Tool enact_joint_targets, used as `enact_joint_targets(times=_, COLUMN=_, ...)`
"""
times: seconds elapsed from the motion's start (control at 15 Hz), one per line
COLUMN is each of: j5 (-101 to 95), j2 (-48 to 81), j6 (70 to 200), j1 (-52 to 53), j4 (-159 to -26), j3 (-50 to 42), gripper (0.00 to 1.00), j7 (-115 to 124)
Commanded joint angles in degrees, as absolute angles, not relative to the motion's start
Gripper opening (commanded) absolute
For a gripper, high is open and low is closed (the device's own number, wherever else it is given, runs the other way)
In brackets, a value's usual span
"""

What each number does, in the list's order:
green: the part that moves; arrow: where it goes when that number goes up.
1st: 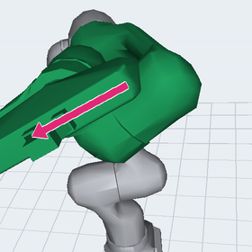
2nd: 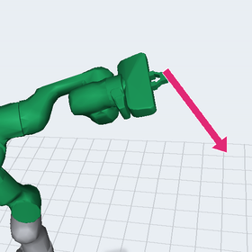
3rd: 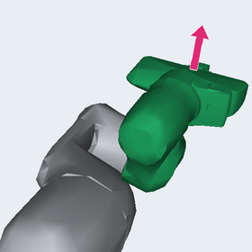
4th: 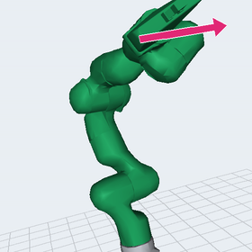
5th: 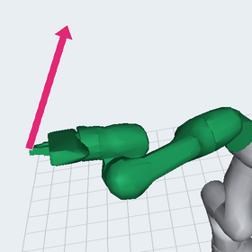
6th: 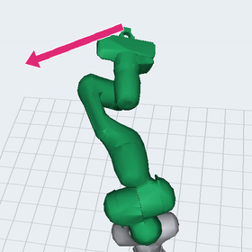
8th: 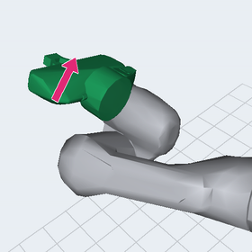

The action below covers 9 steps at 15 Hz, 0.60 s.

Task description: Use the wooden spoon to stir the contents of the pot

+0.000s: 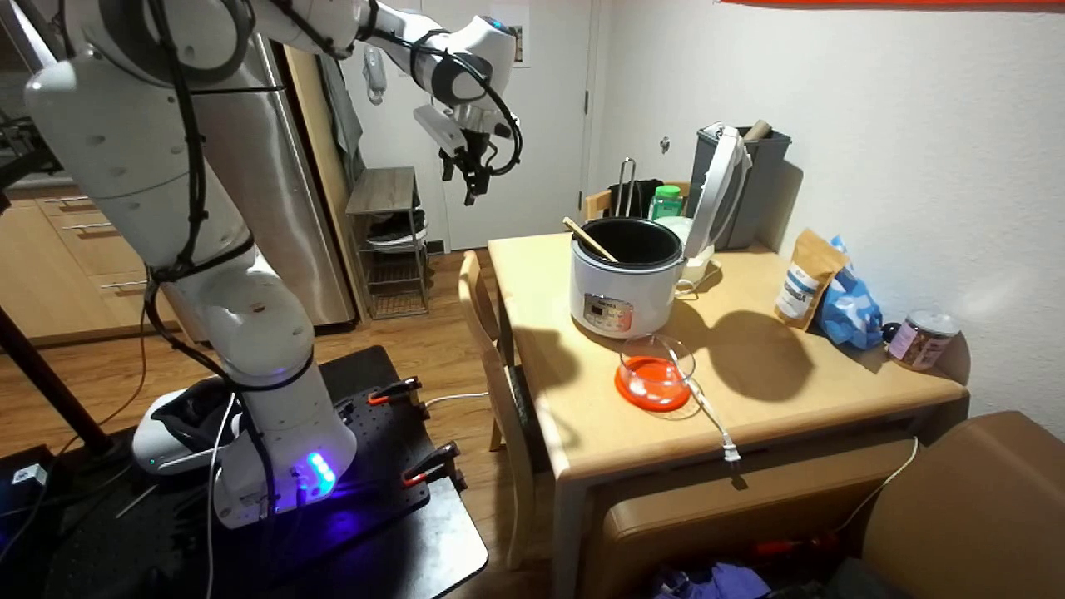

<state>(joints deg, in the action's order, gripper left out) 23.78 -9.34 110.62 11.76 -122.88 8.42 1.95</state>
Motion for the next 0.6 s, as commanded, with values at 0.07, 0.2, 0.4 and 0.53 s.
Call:
enact_joint_targets(times=0.07, j5=22.1, j2=-6.0, j6=113.0, j1=11.0, j4=-118.6, j3=8.6, gripper=1.00, j7=-2.0)
enact_joint_targets(times=0.2, j5=18.5, j2=-5.1, j6=113.5, j1=10.9, j4=-116.7, j3=8.8, gripper=1.00, j7=-4.6)
enact_joint_targets(times=0.4, j5=12.2, j2=-4.2, j6=113.3, j1=11.0, j4=-113.7, j3=8.9, gripper=1.00, j7=-8.5)
enact_joint_targets(times=0.53, j5=6.9, j2=-3.8, j6=114.5, j1=11.0, j4=-112.3, j3=9.2, gripper=1.00, j7=-9.9)
